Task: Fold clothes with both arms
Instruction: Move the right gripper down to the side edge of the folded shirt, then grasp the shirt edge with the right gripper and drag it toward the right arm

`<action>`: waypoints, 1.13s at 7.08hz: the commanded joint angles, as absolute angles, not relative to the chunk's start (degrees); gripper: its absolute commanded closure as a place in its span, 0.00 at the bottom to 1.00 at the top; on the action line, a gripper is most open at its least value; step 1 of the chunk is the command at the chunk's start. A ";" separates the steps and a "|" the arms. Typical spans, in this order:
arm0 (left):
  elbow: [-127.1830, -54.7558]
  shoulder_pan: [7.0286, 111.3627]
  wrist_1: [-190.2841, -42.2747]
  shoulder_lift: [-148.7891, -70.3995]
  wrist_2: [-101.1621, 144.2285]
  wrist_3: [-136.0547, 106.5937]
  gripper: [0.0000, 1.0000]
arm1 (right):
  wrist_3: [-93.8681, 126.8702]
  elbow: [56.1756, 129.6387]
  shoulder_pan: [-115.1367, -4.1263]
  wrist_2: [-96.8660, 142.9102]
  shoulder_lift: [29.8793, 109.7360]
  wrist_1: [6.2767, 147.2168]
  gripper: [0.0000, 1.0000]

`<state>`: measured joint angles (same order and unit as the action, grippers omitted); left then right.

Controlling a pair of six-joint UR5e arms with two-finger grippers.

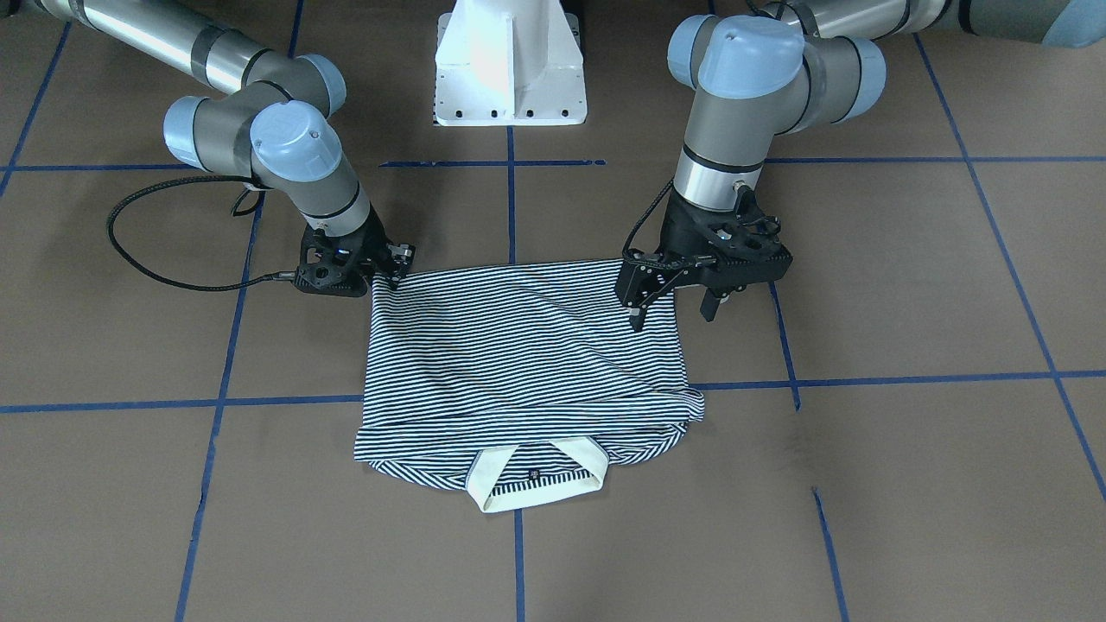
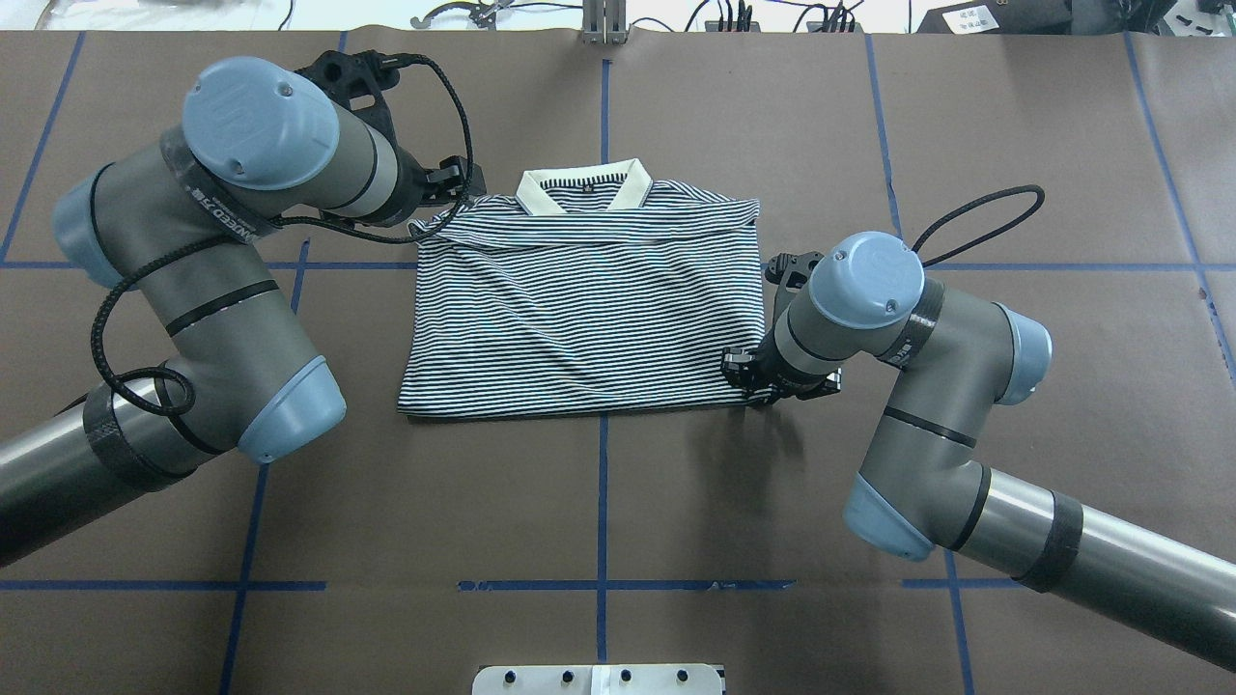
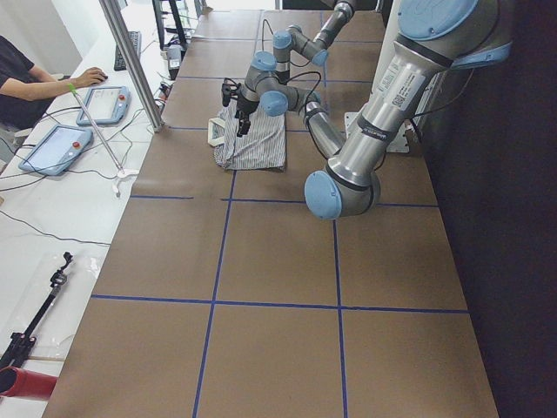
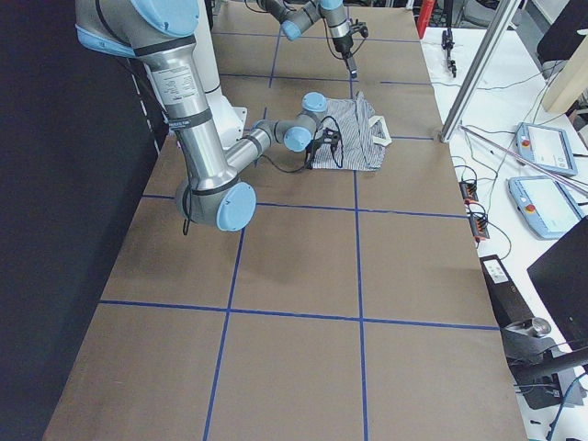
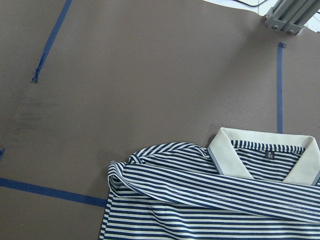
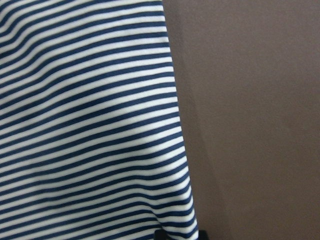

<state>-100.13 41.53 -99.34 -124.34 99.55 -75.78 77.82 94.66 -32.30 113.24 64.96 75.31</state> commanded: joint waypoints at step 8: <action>-106.17 39.74 -94.66 -124.63 99.84 -76.55 0.00 | 85.65 123.30 -15.24 114.95 91.31 84.29 1.00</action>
